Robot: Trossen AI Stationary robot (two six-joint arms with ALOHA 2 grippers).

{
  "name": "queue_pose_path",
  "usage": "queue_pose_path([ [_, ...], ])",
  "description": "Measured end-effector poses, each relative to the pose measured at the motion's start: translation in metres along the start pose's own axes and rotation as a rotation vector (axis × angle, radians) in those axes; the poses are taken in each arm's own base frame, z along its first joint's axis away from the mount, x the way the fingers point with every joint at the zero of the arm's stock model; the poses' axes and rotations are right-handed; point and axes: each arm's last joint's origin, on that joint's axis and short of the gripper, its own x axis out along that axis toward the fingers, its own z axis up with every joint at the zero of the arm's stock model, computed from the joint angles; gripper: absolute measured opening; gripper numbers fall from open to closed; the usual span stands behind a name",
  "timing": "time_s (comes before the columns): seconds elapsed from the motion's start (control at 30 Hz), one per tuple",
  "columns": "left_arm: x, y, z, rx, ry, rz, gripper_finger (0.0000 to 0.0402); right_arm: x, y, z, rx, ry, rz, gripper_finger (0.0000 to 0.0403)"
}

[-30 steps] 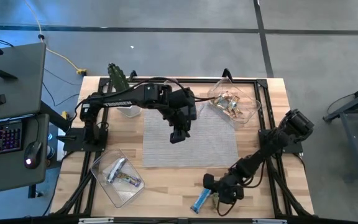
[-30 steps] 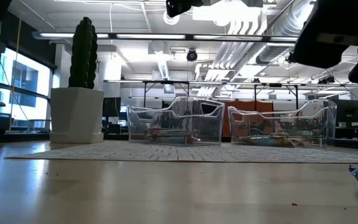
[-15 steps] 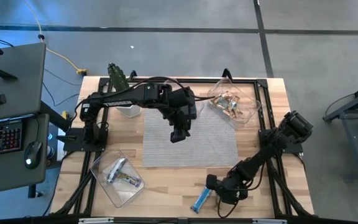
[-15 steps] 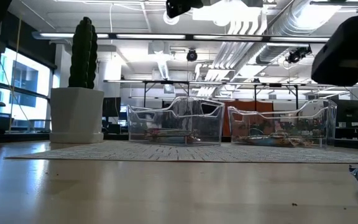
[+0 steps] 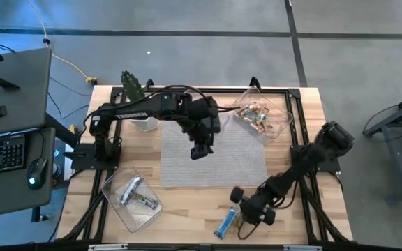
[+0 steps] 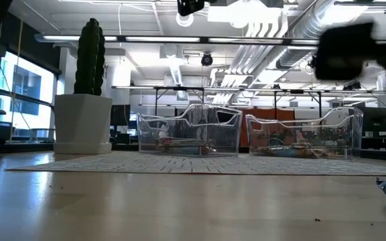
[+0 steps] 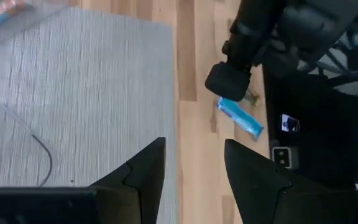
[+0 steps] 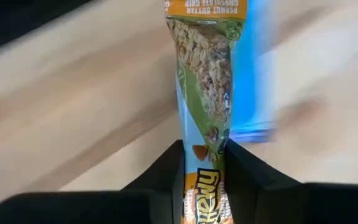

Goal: Pick and place Granola Bars by type
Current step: Put the yellow granola bar into the top right transparent bin

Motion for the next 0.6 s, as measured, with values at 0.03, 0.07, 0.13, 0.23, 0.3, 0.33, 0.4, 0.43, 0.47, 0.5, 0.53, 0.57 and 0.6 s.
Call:
queue_pose_path([
  [0.03,-0.004,-0.002,0.001,0.003,-0.009,-0.002,0.0158,-0.010,-0.004,0.003,0.012,-0.029,-0.033,0.0075],
  [0.07,-0.008,-0.003,0.002,0.006,-0.019,-0.002,0.0158,-0.021,-0.007,0.005,0.020,-0.050,-0.066,0.0077],
  [0.13,-0.016,-0.006,0.005,0.013,-0.040,-0.004,0.0158,-0.048,-0.015,0.004,0.029,-0.061,-0.150,0.0080],
  [0.23,-0.030,-0.012,0.009,0.030,-0.086,-0.009,0.0158,-0.096,-0.028,-0.010,0.026,-0.002,-0.350,0.0083],
  [0.3,-0.037,-0.014,0.012,0.042,-0.115,-0.006,0.0158,-0.128,-0.037,-0.026,0.044,0.065,-0.505,0.0082],
  [0.33,-0.040,-0.015,0.013,0.045,-0.127,0.004,0.0158,-0.143,-0.042,-0.037,0.074,0.093,-0.581,0.0081],
  [0.4,-0.045,-0.017,0.015,0.050,-0.148,0.024,0.0158,-0.169,-0.050,-0.062,0.155,0.135,-0.719,0.0080],
  [0.43,-0.048,-0.017,0.015,0.052,-0.159,0.034,0.0158,-0.180,-0.053,-0.076,0.208,0.147,-0.782,0.0079],
  [0.47,-0.049,-0.018,0.016,0.054,-0.167,0.038,0.0158,-0.189,-0.055,-0.090,0.273,0.150,-0.841,0.0079],
  [0.5,-0.051,-0.018,0.016,0.058,-0.172,0.048,0.0158,-0.195,-0.057,-0.105,0.355,0.147,-0.896,0.0079],
  [0.53,-0.051,-0.018,0.016,0.071,-0.171,0.060,0.0158,-0.198,-0.058,-0.121,0.440,0.132,-0.952,0.0079],
  [0.57,-0.051,-0.017,0.016,0.087,-0.168,0.068,0.0158,-0.199,-0.058,-0.135,0.523,0.116,-1.003,0.0079],
  [0.6,-0.051,-0.017,0.016,0.101,-0.167,0.086,0.0158,-0.199,-0.058,-0.149,0.601,0.097,-1.053,0.0079],
])
